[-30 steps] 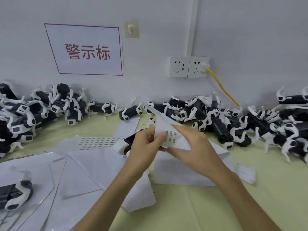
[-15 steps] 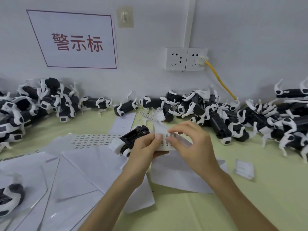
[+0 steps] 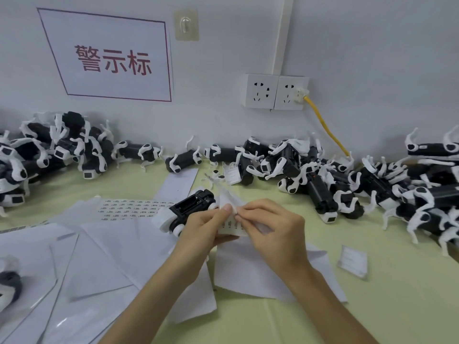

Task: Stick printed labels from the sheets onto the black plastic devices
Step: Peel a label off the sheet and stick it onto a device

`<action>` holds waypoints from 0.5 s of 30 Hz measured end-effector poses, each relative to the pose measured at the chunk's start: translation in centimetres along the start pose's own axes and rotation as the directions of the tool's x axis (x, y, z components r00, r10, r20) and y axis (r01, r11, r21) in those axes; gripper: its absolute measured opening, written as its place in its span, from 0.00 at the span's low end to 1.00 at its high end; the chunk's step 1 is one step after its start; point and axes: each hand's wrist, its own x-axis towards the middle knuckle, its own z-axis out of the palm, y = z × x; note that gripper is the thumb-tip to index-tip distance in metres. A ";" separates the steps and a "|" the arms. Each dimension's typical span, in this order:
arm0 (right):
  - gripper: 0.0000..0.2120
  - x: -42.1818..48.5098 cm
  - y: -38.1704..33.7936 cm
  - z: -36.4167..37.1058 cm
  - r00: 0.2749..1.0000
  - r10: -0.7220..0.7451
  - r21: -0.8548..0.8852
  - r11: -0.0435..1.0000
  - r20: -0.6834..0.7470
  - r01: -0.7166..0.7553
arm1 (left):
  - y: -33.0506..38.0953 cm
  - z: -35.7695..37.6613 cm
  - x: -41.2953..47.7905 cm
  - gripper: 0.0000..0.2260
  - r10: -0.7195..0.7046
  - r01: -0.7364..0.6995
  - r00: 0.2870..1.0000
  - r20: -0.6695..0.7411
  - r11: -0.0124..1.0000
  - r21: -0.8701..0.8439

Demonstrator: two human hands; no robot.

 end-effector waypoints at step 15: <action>0.05 0.0 0.0 0.3 0.994 0.089 0.036 0.995 0.065 -0.092 | -0.3 0.1 -0.3 0.18 -0.054 0.054 0.998 -0.023 0.998 0.019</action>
